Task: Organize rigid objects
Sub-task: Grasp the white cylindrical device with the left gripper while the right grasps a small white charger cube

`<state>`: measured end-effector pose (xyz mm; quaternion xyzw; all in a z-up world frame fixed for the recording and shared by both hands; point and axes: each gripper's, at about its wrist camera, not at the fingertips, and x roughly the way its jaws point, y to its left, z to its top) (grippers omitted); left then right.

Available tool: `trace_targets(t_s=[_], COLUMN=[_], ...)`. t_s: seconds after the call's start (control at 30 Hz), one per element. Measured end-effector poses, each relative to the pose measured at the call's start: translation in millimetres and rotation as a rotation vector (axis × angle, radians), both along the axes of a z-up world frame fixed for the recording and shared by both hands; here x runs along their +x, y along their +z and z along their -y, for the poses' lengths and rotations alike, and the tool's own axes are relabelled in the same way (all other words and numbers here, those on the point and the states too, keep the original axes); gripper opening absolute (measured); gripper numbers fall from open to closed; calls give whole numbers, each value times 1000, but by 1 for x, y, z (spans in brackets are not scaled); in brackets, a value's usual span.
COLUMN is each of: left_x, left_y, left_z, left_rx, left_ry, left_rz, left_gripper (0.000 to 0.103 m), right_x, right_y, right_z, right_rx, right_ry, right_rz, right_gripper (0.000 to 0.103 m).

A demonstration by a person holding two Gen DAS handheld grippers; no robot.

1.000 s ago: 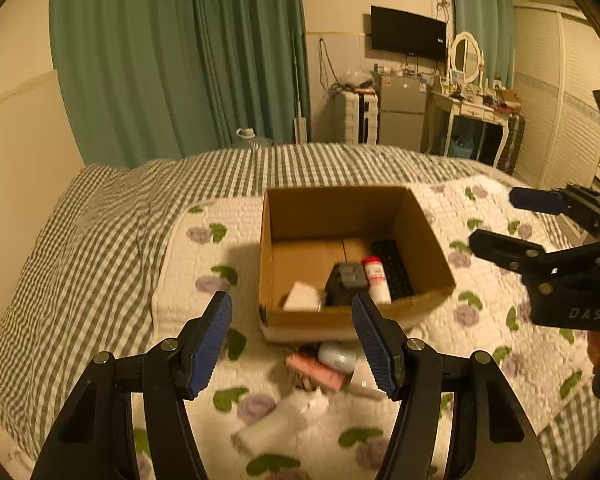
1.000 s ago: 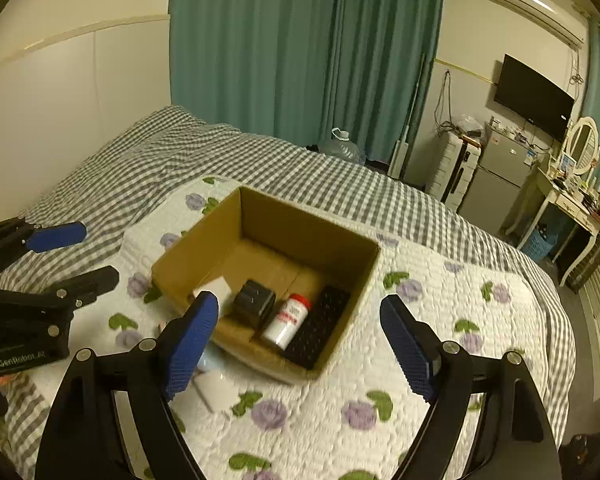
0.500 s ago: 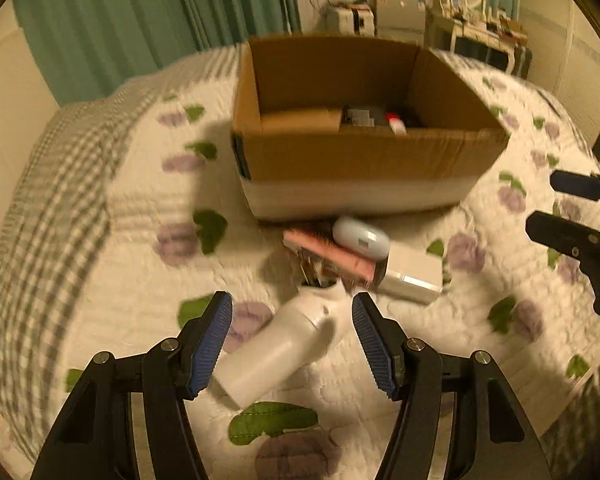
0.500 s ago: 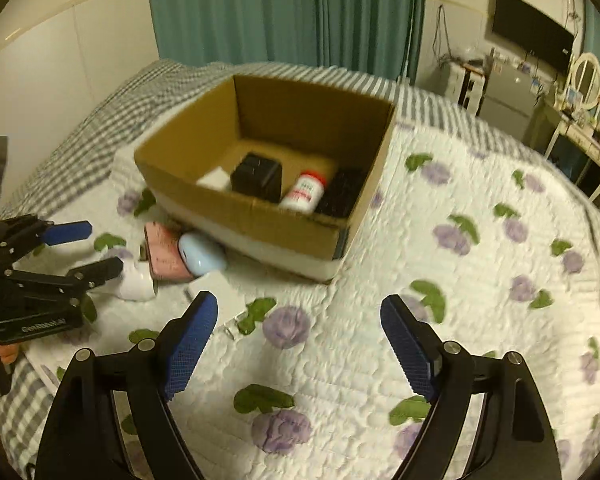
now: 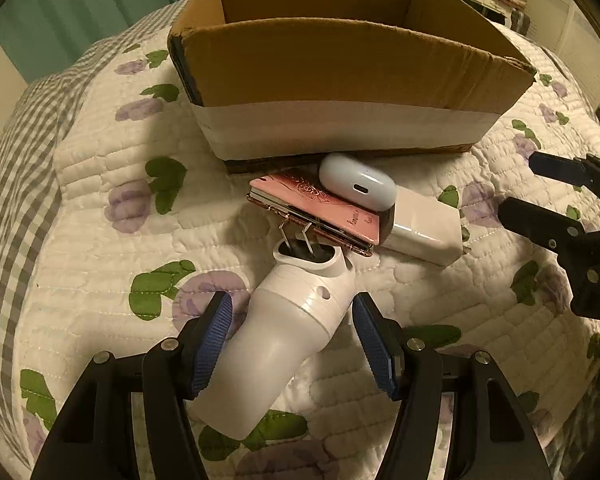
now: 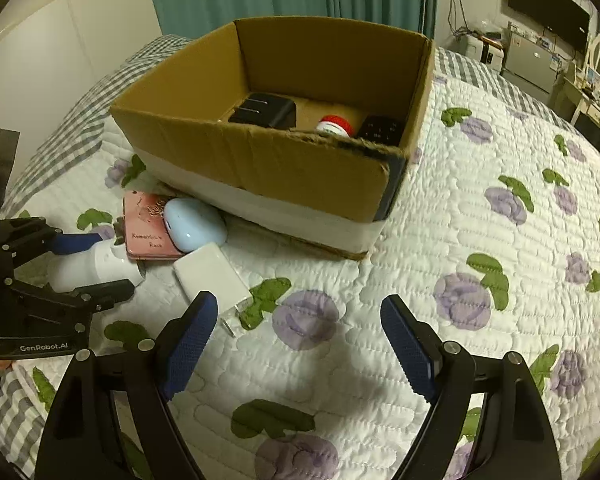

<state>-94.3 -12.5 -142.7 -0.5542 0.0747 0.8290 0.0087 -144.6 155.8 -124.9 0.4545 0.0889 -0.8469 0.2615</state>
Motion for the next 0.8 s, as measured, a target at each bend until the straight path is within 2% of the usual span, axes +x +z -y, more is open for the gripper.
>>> trace_targets(t_s=[0.17,0.33,0.53,0.8], left_x=[10,25,33,9], left_y=[10,30,55,59], left_z=[-8,-13,-3,32], left_rx=[-18,21,75,87], left_ry=[-31,-18,45,108], left_rz=[-36,-91,-163,-207], left_gripper=[50,49,49,49], right_x=[3,11,14,2], right_y=[4,10,12,-7], right_z=[-1,3,18,49], right_rx=[-6,-10,-8,16], right_ry=[-4,13,54,118], right_rz=[2,-9,-10,18], right_gripper=[84,84,84,84])
